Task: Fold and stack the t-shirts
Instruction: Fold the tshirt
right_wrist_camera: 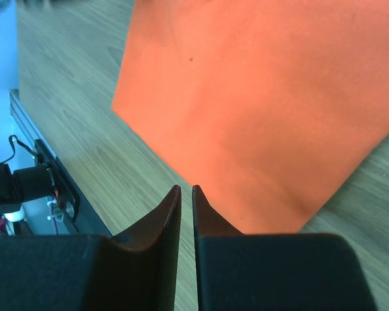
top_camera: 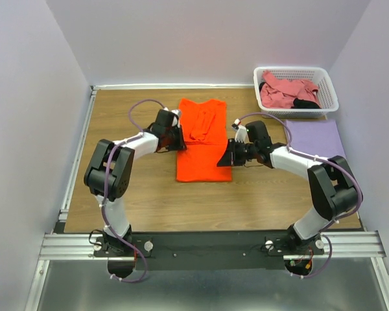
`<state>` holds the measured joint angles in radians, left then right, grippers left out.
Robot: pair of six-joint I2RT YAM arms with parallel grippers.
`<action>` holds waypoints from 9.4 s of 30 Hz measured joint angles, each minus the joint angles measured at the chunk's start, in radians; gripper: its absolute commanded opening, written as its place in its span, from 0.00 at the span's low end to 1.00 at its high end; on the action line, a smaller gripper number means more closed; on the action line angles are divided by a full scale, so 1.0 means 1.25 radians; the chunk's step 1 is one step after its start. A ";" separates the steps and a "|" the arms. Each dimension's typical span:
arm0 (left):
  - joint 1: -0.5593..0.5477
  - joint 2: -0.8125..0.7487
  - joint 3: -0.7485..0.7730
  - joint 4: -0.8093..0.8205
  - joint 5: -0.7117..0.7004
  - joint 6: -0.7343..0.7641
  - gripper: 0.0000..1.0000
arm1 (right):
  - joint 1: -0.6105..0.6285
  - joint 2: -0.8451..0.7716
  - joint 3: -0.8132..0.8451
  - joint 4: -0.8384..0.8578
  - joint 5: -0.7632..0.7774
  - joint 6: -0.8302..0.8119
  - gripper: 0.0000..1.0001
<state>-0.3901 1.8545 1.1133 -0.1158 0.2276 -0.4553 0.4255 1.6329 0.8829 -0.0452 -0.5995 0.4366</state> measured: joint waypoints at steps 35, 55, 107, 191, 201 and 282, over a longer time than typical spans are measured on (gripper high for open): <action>0.061 -0.165 -0.315 0.122 0.230 -0.030 0.11 | -0.117 0.278 -0.150 0.452 -0.347 0.179 0.17; 0.061 -0.488 -0.282 -0.093 -0.080 0.068 0.98 | -0.021 -0.109 -0.037 -0.115 0.103 0.035 0.63; -0.136 -0.257 -0.226 -0.197 -0.260 0.034 0.77 | 0.218 0.149 0.217 -0.451 0.555 0.164 0.00; -0.063 -0.232 0.123 -0.435 0.000 0.094 0.00 | 0.044 0.154 0.659 -0.904 0.237 -0.166 0.00; -0.067 -0.439 -0.034 -0.456 0.088 0.101 0.00 | 0.045 0.013 0.472 -0.913 0.052 -0.167 0.00; 0.042 0.130 0.286 0.023 0.102 0.086 0.23 | -0.108 0.353 0.487 -0.167 -0.011 -0.082 0.48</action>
<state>-0.3374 2.0174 1.4708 -0.0868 0.3550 -0.3481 0.2905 2.0743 1.4921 -0.2539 -0.6128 0.3344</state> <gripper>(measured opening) 0.236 0.488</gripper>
